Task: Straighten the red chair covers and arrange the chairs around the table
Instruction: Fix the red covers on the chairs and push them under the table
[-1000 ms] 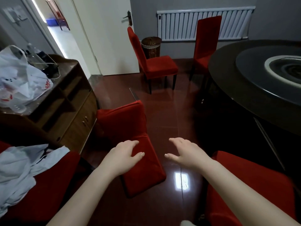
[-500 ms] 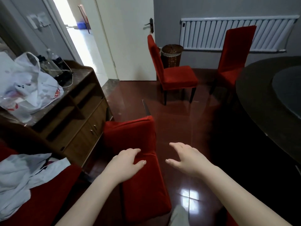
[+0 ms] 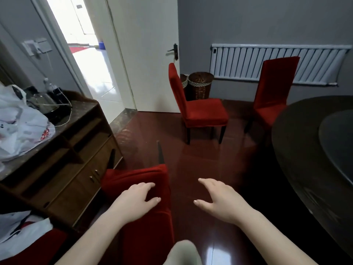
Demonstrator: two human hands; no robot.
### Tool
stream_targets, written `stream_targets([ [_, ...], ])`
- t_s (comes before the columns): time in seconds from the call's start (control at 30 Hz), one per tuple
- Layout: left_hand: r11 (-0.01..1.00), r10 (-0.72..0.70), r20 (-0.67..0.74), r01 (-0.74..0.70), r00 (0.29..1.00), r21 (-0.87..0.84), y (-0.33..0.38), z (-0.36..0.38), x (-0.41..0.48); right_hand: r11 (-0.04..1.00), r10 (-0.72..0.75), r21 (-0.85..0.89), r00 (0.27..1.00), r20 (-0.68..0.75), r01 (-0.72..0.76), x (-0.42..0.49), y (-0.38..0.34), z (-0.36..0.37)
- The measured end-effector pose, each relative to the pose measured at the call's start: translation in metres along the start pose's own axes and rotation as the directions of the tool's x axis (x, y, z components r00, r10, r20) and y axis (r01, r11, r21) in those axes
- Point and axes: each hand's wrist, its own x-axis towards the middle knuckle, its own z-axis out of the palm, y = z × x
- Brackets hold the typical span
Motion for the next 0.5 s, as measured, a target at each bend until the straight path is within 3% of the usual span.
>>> stream_targets([
  [0.27, 0.993, 0.105, 0.038, -0.106, 0.994, 0.044, 0.044, -0.007, 0.097, 0.997, 0.078, 0.028, 0.997, -0.001, -0.078, 0.042, 0.064, -0.018],
  [0.5, 0.998, 0.069, 0.020, -0.069, 0.997, -0.003, 0.058, -0.015, 0.210, 0.996, 0.084, -0.011, 0.995, 0.054, -0.084, 0.142, 0.128, -0.053],
])
